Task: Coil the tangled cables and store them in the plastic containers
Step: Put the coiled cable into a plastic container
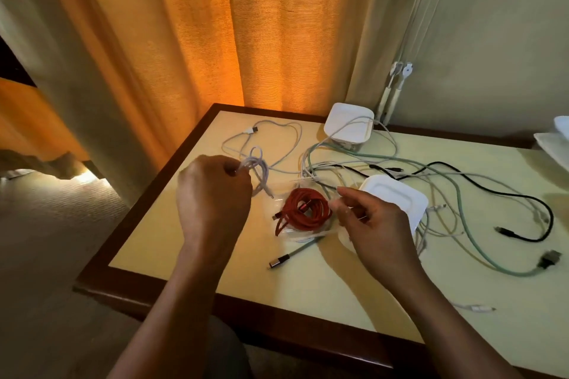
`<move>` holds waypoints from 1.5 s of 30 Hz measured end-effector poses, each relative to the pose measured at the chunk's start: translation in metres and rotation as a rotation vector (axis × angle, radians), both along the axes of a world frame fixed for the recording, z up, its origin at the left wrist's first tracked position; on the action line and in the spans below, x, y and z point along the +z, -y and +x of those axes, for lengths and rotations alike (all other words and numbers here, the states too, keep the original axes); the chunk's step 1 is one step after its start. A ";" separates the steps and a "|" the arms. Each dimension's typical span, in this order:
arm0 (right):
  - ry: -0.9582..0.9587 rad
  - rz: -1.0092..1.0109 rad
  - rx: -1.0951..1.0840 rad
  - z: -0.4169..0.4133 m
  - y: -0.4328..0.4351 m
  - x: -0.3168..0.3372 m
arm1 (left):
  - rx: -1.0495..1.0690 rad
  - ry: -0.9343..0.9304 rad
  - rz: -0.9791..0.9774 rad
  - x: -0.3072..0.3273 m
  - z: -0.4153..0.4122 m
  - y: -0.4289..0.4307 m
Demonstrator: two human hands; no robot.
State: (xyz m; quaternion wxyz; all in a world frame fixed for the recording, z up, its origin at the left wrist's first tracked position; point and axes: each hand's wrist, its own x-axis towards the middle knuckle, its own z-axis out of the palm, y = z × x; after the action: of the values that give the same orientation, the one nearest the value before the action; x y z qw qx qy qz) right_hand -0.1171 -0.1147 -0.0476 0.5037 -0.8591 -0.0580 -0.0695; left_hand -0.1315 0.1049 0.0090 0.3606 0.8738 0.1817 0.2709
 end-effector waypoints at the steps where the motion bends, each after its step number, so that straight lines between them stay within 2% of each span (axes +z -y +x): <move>1: -0.010 0.019 0.001 0.001 -0.001 -0.001 | 0.003 0.035 0.052 0.005 -0.001 0.001; 3: -0.018 0.038 0.004 0.001 -0.001 -0.001 | 0.009 0.070 0.080 0.013 -0.002 0.001; 5: 0.009 0.015 0.011 0.002 -0.001 -0.001 | -0.003 0.039 0.018 0.014 0.001 0.002; 8: 0.091 -0.114 0.048 0.002 0.000 -0.003 | -0.077 -0.113 -0.125 0.003 0.010 0.006; 13: 0.147 -0.337 0.215 0.000 -0.002 -0.012 | -0.074 -0.337 -0.149 -0.028 0.022 0.006; 16: 0.149 -0.469 0.244 0.000 -0.006 -0.015 | -0.128 -0.417 -0.117 -0.041 0.026 0.008; 21: 0.176 -0.740 0.237 -0.002 -0.013 -0.016 | -0.145 -0.413 -0.011 -0.055 0.028 0.011; 26: 0.232 -0.914 0.181 -0.004 -0.008 -0.008 | -0.138 -0.391 0.156 -0.067 0.025 0.009; 28: 0.206 -0.959 0.162 -0.004 -0.006 -0.004 | -0.125 -0.415 0.163 -0.068 0.025 0.009; 32: 0.151 -0.920 0.196 -0.004 -0.005 -0.004 | -0.114 -0.431 0.177 -0.064 0.022 0.018; 35: 0.171 -0.788 0.214 0.000 0.001 -0.006 | -0.160 -0.404 0.135 -0.061 0.020 0.020; 37: 0.228 -0.702 0.179 0.003 0.006 -0.009 | -0.195 -0.346 0.064 -0.060 0.020 0.017; 40: 0.219 -0.703 0.184 0.006 0.006 -0.010 | -0.289 -0.248 -0.020 -0.055 0.018 0.008; 45: 0.164 -0.744 0.214 0.004 0.002 -0.019 | -0.407 -0.328 0.197 -0.055 0.011 -0.004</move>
State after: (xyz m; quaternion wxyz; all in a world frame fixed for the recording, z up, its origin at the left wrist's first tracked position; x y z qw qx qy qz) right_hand -0.1127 -0.1163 -0.0663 0.1563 -0.9637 -0.2083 -0.0594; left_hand -0.1202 0.1091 -0.0463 0.2865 0.9554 0.0311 0.0644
